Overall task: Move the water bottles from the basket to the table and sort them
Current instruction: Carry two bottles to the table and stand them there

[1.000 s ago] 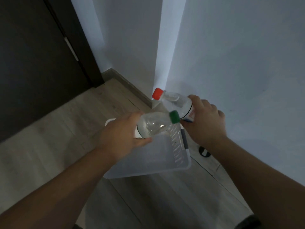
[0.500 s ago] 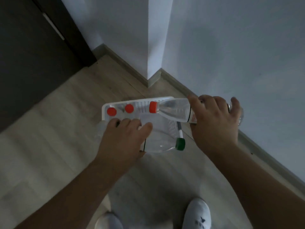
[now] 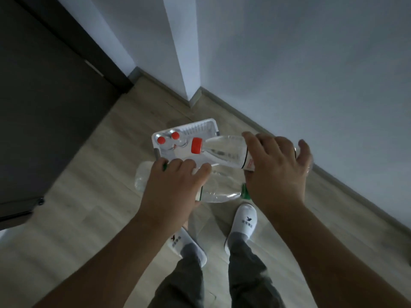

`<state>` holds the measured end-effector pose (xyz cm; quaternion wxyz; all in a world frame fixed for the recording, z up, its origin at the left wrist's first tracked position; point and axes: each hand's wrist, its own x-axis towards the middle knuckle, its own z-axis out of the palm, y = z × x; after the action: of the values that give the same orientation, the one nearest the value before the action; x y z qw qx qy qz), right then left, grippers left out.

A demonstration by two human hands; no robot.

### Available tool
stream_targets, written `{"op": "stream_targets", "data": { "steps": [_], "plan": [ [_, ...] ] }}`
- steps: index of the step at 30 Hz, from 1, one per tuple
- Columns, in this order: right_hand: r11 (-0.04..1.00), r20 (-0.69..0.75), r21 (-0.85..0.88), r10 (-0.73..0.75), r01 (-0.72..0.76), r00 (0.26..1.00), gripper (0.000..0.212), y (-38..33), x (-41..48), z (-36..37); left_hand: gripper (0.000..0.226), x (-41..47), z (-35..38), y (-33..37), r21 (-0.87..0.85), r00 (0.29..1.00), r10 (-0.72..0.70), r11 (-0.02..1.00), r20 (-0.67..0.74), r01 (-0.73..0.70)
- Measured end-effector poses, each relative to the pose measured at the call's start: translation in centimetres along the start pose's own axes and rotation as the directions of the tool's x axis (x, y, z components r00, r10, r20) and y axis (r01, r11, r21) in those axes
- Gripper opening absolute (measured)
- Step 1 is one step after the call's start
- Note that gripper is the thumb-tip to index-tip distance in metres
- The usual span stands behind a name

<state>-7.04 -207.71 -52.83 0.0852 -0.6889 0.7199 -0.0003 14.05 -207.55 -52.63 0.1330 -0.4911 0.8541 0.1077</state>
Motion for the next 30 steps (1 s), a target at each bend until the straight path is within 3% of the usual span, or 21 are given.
{"op": "stream_targets", "data": {
  "steps": [11,17,23,26,30],
  "plan": [
    [0.986,-0.168,0.008,0.165,-0.166,0.972,0.072,5.5,-4.6,-24.3,0.064,-3.7,-24.2,7.0,0.159,0.960,0.220,0.968,-0.171,-0.194],
    [0.951,-0.229,0.033,0.308,-0.308,0.924,0.069,9.5,-8.4,-30.0,0.061,-2.5,-29.8,12.2,0.242,0.885,0.400,0.907,-0.237,-0.345],
    [0.872,-0.229,0.054,0.485,-0.486,0.844,0.070,12.8,-12.1,-32.9,0.062,0.4,-33.1,16.8,0.357,0.825,0.544,0.809,-0.153,-0.467],
    [0.790,-0.252,0.083,0.606,-0.607,0.754,0.069,13.5,-13.9,-33.4,0.066,1.8,-34.1,18.7,0.404,0.740,0.662,0.713,-0.119,-0.573],
    [0.636,-0.256,0.123,0.762,-0.762,0.595,0.069,12.9,-16.9,-34.1,0.055,3.3,-34.8,20.8,0.423,0.526,0.841,0.527,-0.130,-0.737]
  ]
}}
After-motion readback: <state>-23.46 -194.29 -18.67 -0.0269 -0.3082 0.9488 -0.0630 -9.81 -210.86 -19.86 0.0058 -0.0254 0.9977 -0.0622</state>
